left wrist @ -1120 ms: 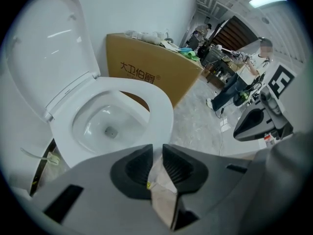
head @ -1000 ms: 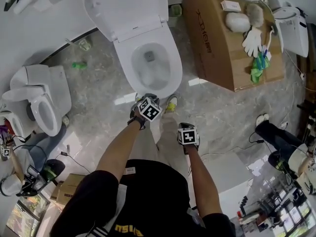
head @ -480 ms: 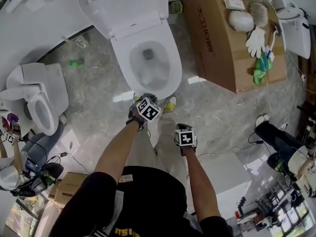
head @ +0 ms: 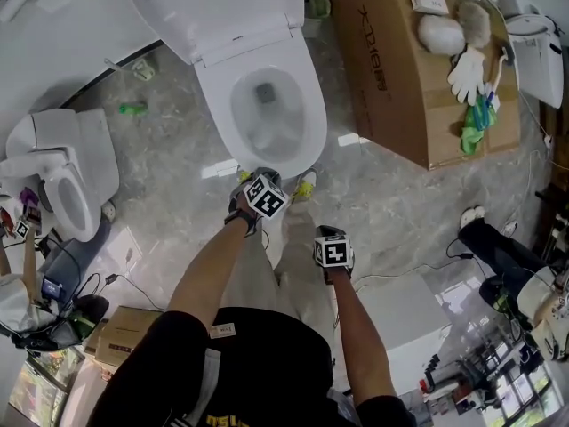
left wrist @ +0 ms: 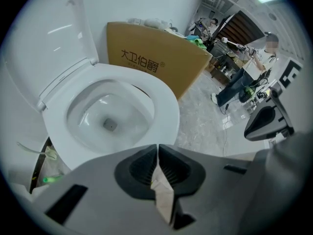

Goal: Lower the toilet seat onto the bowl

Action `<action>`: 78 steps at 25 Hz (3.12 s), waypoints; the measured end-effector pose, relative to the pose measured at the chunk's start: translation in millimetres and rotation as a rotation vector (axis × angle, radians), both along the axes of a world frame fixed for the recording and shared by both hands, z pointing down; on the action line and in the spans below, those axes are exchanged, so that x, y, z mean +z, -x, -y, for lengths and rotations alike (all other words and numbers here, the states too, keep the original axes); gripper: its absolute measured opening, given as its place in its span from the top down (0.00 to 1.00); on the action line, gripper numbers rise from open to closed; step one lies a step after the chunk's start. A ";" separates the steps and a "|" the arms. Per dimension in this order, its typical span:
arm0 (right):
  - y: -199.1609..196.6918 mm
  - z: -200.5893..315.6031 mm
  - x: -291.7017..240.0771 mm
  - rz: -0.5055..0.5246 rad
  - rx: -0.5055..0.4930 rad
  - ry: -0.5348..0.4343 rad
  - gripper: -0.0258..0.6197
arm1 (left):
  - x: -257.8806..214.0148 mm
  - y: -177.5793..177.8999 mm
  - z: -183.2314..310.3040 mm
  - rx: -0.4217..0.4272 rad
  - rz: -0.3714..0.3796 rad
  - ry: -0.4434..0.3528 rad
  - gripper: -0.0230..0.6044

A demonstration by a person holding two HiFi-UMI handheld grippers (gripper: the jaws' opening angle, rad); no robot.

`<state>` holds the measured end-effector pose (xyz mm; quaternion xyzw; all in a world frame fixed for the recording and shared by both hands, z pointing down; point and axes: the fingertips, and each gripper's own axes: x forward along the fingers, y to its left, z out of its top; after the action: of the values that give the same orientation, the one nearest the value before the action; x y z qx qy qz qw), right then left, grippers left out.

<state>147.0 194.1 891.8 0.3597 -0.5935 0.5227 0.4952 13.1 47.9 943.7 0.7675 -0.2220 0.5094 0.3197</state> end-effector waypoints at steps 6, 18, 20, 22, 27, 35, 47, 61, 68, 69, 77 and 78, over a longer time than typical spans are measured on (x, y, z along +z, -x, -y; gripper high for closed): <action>0.0 -10.1 5.1 0.010 0.008 0.018 0.97 | 10.4 -0.5 -3.9 -0.048 -0.002 0.022 0.93; 7.9 -23.9 14.6 0.031 0.020 0.035 0.97 | 32.6 -2.6 -12.4 -0.080 0.009 0.040 0.93; 5.1 -26.5 16.5 0.030 0.023 0.037 0.97 | 36.3 -2.7 -13.1 -0.086 0.010 0.046 0.93; 1.8 -29.1 19.0 0.027 0.028 0.044 0.97 | 41.4 -2.9 -13.3 -0.087 0.013 0.050 0.93; -6.2 -31.7 22.8 0.019 0.037 0.053 0.97 | 52.7 -1.1 -12.3 -0.089 0.027 0.050 0.93; -15.4 -27.8 24.5 0.019 0.059 0.045 0.97 | 62.7 -4.9 -12.1 -0.097 0.019 0.057 0.93; -27.2 -36.6 26.8 0.011 0.068 0.056 0.97 | 74.0 -6.4 -15.8 -0.116 0.025 0.064 0.93; -32.8 -45.7 34.0 0.011 0.073 0.068 0.97 | 89.5 -15.3 -11.5 -0.103 0.026 0.057 0.93; -32.8 -49.2 39.0 0.016 0.074 0.073 0.97 | 93.1 -15.6 -10.4 -0.113 0.020 0.046 0.93; -32.1 -49.7 38.9 0.016 0.072 0.074 0.97 | 93.2 -15.5 -10.8 -0.112 0.022 0.047 0.93; -29.8 -39.2 38.9 0.013 0.058 0.057 0.97 | 85.9 -13.3 -6.9 -0.101 0.057 0.070 0.93; -29.0 -37.3 37.0 0.012 0.053 0.052 0.97 | 79.0 -11.6 -8.2 -0.103 0.052 0.067 0.93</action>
<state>176.1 231.5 928.8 0.3592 -0.5730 0.5530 0.4867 24.7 56.2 1022.7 0.7303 -0.2523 0.5191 0.3653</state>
